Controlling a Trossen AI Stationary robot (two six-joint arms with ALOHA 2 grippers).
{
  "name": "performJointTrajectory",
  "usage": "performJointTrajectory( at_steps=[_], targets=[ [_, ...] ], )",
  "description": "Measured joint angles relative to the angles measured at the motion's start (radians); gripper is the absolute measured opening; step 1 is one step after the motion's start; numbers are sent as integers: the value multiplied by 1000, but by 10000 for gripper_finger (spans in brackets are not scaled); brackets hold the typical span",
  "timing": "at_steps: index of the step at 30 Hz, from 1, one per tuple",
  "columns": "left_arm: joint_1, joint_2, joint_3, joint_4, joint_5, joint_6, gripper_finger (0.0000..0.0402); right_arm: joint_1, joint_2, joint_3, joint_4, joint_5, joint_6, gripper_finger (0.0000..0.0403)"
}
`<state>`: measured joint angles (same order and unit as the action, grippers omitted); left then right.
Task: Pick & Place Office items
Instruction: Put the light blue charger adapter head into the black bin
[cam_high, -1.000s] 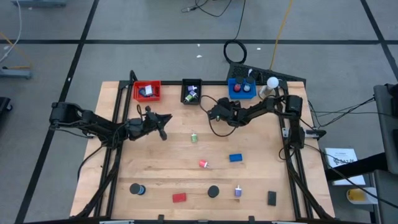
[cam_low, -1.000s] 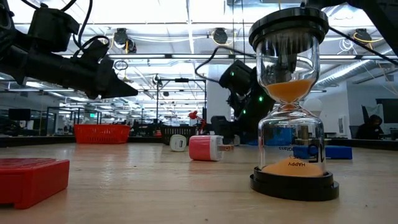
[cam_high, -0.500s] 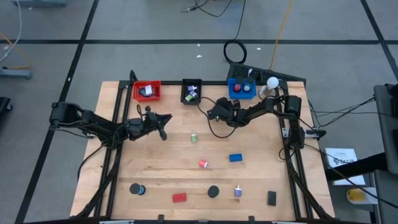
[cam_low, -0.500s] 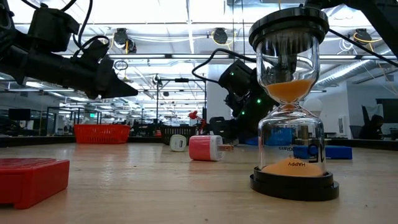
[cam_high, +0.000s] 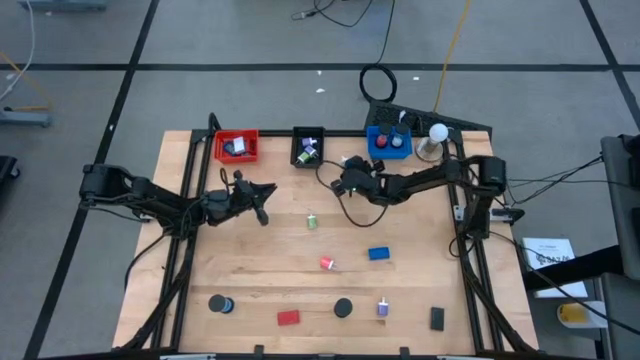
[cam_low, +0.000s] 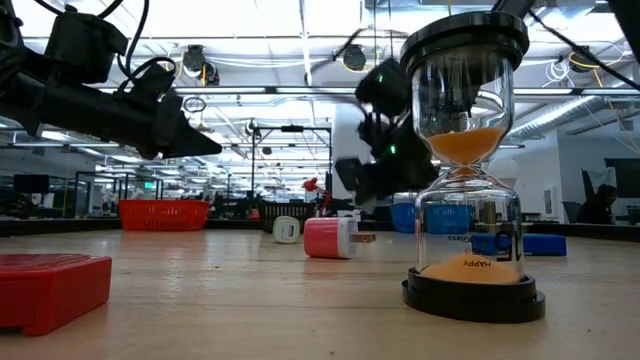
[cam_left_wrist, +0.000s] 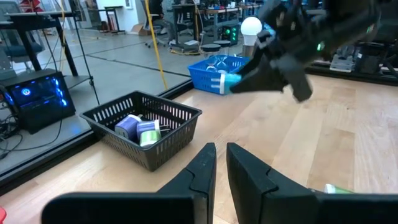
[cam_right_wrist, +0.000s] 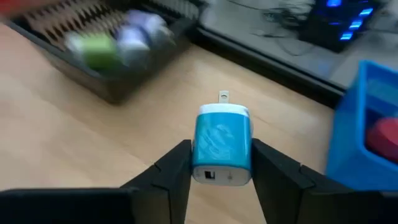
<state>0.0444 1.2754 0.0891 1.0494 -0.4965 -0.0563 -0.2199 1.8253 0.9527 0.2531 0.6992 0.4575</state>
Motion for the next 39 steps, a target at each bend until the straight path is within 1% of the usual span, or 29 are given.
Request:
performJointTrajectory(
  at_steps=[2, 4, 7, 9, 12, 14, 17, 22, 23, 25, 29, 39],
  targets=[
    [0, 0, 0, 0, 0, 0, 47, -4, -33, 0, 17, -44, 9, 138],
    [0, 0, 0, 1, 0, 0, 47, -15, -40, 26, 29, -86, 2, 139],
    [0, 0, 0, 1, 0, 0, 47, -32, -26, 111, -15, -152, -24, 139],
    [0, 0, 0, 1, 0, 0, 47, -40, 24, 204, -49, -181, -44, 138],
    [0, 0, 0, 1, 0, 0, 47, -42, 88, 316, -164, -179, -82, 139],
    [0, 0, 0, 1, 0, 0, 47, -43, 127, 383, -188, -184, -90, 140],
    [1, 0, 0, 0, 0, 0, 47, -47, 171, 443, -225, -180, -110, 139],
    [1, 0, 0, -1, 0, 0, 47, -72, 225, 447, -218, -189, -109, 139],
    [1, 0, 0, 0, 0, 0, 47, -79, 227, 447, -217, -205, -108, 140],
    [1, 0, 0, 0, 0, 0, 47, -91, 240, 450, -180, -233, -106, 140],
    [1, 0, 0, 0, 0, 0, 47, -96, 263, 449, -139, -233, -123, 140],
    [1, 0, 0, 0, 0, 0, 47, -95, 270, 449, -101, -255, -139, 146]
  ],
)
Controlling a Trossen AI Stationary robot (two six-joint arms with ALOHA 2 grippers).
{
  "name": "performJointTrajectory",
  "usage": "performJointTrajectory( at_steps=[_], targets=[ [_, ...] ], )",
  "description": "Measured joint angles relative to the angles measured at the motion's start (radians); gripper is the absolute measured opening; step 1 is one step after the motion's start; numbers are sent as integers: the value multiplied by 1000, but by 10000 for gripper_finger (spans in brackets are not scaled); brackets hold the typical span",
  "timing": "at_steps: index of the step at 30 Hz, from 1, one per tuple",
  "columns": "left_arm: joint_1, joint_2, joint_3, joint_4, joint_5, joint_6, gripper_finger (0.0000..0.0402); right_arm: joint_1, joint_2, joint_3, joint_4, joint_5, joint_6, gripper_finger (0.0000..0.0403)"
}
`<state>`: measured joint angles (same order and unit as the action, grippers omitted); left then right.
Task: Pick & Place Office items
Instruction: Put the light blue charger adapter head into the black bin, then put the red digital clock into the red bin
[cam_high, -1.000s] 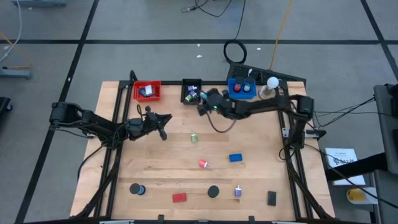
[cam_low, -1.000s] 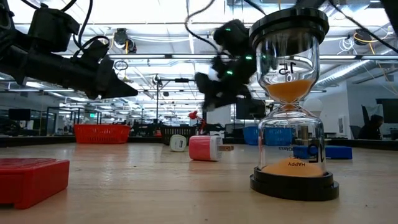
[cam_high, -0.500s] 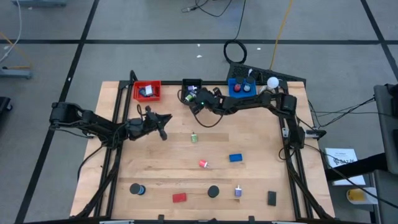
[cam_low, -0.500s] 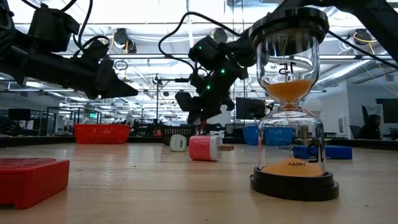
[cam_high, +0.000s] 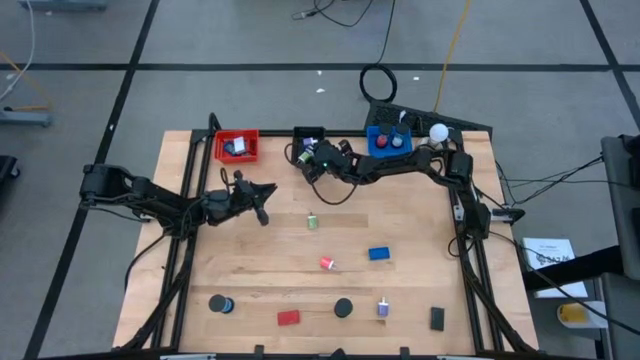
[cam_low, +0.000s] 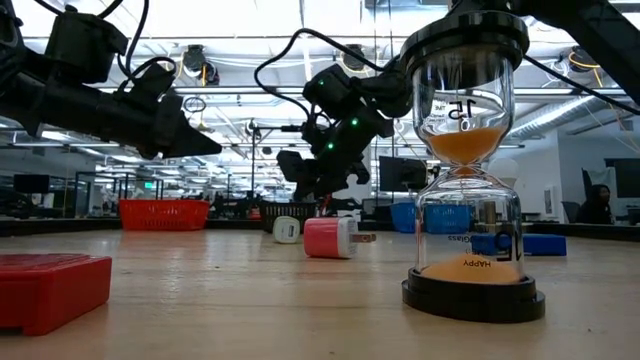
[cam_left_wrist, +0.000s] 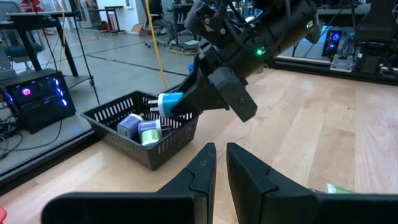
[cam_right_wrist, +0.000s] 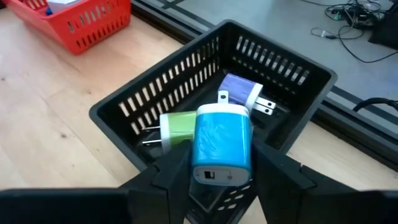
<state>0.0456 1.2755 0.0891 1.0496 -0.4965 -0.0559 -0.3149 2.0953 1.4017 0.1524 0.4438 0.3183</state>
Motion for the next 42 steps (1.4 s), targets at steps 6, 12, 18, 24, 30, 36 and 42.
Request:
performJointTrajectory(
  at_steps=[6, 12, 18, 24, 30, 36, 42],
  targets=[
    [0, 0, 0, 0, 0, 0, 47, 1, 0, 0, 1, 0, 2, 169],
    [0, 0, 0, 0, 0, 0, 47, 10, -8, -1, -6, 5, -21, 178],
    [0, 0, 0, -1, 0, 0, 47, 34, -46, -11, -19, 5, -100, 136],
    [0, 0, 0, -4, 0, 0, 47, 64, -144, -139, 75, 0, -178, 42],
    [0, 0, 0, -6, 0, 0, 47, 86, -350, -462, 354, -20, -204, 11],
    [0, 0, 0, -6, 0, 0, 47, 127, -582, -806, 627, -55, -212, 2],
    [2, 0, 0, 7, -1, 0, 47, 181, -750, -1033, 746, -51, -215, 1]
  ],
)
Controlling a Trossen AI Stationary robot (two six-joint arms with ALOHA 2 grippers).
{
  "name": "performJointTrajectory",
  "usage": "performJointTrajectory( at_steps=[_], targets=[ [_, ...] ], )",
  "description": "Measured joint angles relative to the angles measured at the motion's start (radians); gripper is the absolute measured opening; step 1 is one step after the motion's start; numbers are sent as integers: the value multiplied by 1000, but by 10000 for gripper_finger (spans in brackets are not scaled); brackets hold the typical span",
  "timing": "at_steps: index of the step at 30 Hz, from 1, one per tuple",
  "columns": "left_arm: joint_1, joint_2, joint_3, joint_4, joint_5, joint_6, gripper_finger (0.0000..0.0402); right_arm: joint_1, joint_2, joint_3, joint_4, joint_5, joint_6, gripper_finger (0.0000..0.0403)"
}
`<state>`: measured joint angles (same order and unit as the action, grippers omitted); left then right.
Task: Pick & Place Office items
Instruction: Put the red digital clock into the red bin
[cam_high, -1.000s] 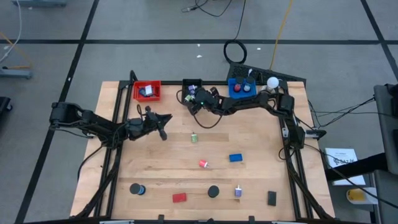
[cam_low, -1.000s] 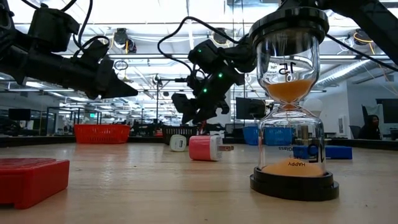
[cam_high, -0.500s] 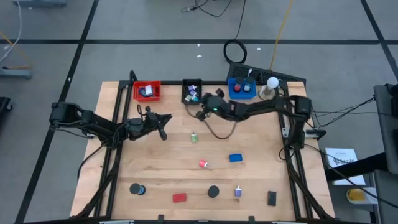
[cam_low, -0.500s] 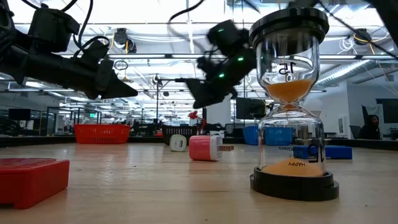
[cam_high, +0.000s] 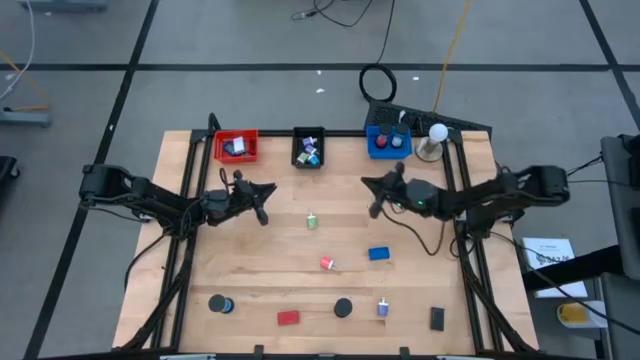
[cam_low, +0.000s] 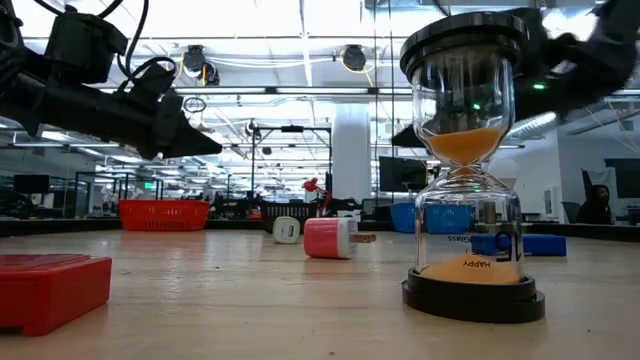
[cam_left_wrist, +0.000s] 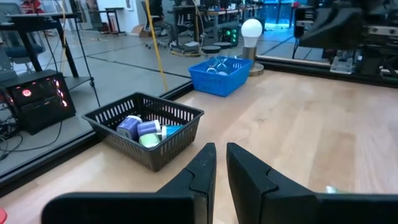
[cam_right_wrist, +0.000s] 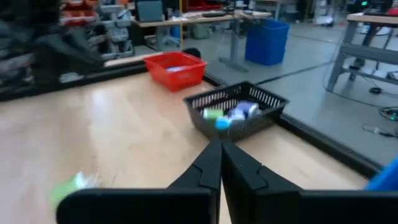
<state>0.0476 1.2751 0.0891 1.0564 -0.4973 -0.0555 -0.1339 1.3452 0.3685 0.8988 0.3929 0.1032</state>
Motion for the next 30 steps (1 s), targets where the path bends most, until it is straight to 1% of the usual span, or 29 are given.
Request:
performJointTrajectory(
  at_steps=[4, 6, 8, 12, 16, 21, 23, 25, 27, 28, 30],
  targets=[
    [16, 0, 0, 14, 2, -22, 47, 30, -53, -81, 40, 4, -12, 1],
    [21, 0, 0, 12, 23, -32, 46, 47, -68, -107, 63, 5, -33, 1],
    [21, 0, 0, 13, 51, -4, 41, 67, -75, -122, 69, 4, -73, 0],
    [-8, 0, 12, 9, 63, 46, 7, 113, -78, -137, 72, 3, -146, 0],
    [-58, 0, 50, -34, 109, 82, 4, 158, -79, -139, 101, 3, -200, 0],
    [-137, 0, 140, -244, 116, 122, 9, 199, -79, -139, 130, 3, -253, 0],
    [-156, 0, 181, -312, 149, 68, 14, 205, -79, -139, 129, 3, -250, 0],
    [-164, 0, 227, -398, 207, 9, 18, 208, -79, -139, 121, 3, -246, 0],
    [-181, 0, 276, -519, 235, -2, 19, 208, -78, -139, 114, -1, -246, 0],
    [-198, 0, 301, -583, 222, 1, 16, 208, -78, -139, 112, -1, -248, 0],
    [-240, 9, 352, -705, 138, 1, 6, 208, -78, -139, 109, -1, -267, 0]
  ],
)
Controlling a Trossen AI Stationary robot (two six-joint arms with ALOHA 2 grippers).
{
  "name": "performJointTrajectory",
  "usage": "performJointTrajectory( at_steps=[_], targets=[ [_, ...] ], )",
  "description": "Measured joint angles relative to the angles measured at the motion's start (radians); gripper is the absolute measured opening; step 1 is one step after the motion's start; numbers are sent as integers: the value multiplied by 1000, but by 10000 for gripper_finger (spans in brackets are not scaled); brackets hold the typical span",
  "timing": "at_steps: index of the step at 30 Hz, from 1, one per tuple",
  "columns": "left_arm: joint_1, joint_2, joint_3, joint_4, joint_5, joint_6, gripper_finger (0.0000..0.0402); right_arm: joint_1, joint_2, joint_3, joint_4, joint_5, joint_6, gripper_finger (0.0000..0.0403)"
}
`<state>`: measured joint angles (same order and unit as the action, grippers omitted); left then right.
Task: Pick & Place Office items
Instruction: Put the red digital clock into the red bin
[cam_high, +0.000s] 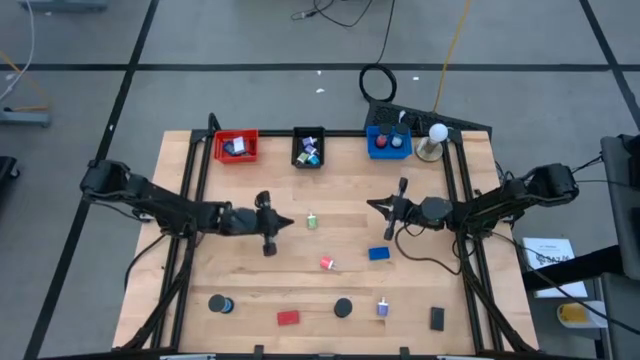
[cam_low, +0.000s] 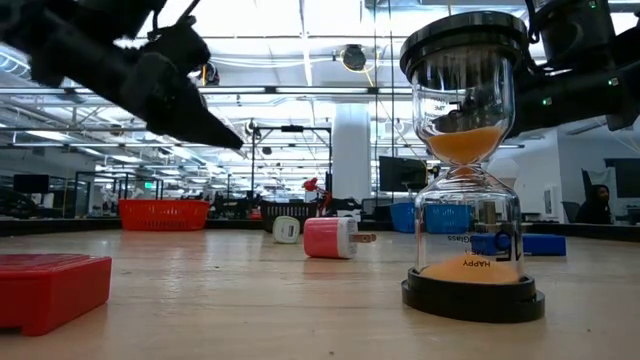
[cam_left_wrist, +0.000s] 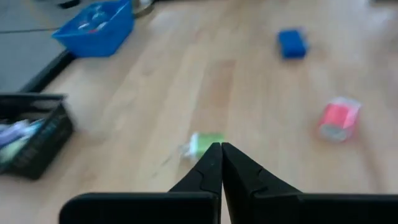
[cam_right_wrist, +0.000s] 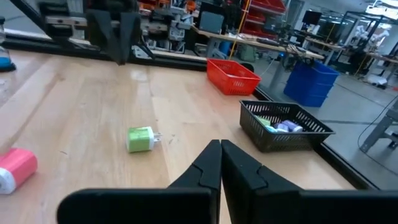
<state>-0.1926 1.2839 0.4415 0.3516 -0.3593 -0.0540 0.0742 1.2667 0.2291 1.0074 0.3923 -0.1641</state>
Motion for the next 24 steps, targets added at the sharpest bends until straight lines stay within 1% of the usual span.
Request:
performJointTrajectory(
  at_steps=[2, 4, 9, 12, 18, 24],
  targets=[
    [-47, 22, 44, -91, -97, -7, 5, 0, 0, 0, -1, 0, -10, 1],
    [-97, 33, 77, -144, -149, -9, 8, 0, 0, 0, -5, 0, -12, 3],
    [-197, 90, 162, -175, -168, -43, 4, 0, 0, 0, -18, -1, -13, 4],
    [-252, 132, 215, -190, -195, -83, 11, 0, 0, 0, -13, -1, -13, 4],
    [-355, 239, 337, -365, -292, -202, 16, 0, 0, 0, -18, -1, -13, 3],
    [-436, 348, 440, -494, -301, -362, 18, 0, 0, 0, -17, -2, -13, 2]
  ],
)
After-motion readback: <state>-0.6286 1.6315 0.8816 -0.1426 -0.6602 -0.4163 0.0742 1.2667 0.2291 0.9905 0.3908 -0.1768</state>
